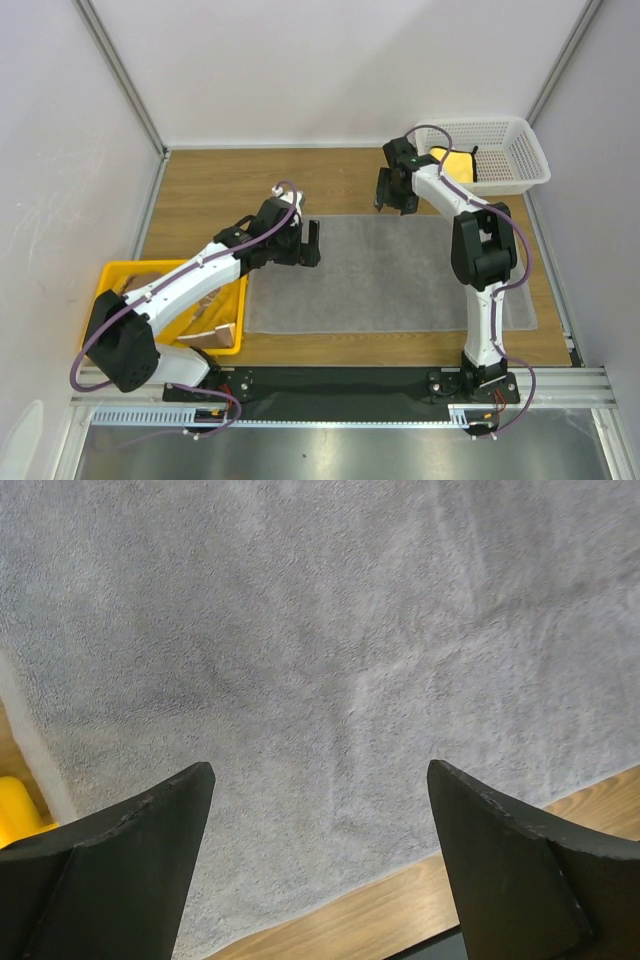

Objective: Fold and stack the towels
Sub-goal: Fold the towel

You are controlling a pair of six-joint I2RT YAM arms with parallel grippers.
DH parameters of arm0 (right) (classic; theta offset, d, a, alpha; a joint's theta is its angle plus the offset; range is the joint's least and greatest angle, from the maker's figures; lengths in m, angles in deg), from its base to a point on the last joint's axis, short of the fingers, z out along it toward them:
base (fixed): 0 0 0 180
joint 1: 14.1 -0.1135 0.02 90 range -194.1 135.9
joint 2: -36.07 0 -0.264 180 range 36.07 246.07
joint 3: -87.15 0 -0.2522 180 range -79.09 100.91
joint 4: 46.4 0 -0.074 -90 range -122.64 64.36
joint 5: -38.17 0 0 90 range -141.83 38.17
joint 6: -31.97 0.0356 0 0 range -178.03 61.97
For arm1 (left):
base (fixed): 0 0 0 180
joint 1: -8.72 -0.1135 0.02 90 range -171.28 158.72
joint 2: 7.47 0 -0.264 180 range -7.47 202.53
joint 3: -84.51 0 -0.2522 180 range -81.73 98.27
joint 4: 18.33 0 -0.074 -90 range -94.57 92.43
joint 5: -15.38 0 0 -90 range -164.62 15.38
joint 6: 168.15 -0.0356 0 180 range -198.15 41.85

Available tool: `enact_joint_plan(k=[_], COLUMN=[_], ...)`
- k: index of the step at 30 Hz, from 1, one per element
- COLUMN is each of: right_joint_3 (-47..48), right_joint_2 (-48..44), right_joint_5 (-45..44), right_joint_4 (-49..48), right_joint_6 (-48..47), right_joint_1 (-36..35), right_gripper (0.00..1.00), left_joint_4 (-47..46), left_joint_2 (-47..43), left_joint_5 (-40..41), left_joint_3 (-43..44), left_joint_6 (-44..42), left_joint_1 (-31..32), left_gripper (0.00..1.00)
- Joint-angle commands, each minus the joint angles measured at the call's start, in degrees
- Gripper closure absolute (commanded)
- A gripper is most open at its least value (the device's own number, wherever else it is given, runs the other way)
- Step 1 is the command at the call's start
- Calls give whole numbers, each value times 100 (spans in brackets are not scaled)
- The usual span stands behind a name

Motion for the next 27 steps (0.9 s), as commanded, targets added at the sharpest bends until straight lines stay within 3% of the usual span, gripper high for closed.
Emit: enact_joint_plan(k=[1, 9, 27], right_joint_3=[-52, -149, 325], right_joint_2=[-40, 30, 461], right_joint_5=[-32, 654, 672], right_joint_4=[86, -371, -336], right_joint_6=[-234, -463, -507], right_joint_1=[43, 0, -97], right_gripper=[36, 41, 47], left_joint_4=[62, 45, 221], left_joint_2=[-116, -54, -11], left_joint_5=[143, 152, 512], left_joint_3=[-47, -82, -143], left_joint_6=[58, 207, 726], left_joint_1=[-1, -1, 359], left_gripper=[7, 8, 9])
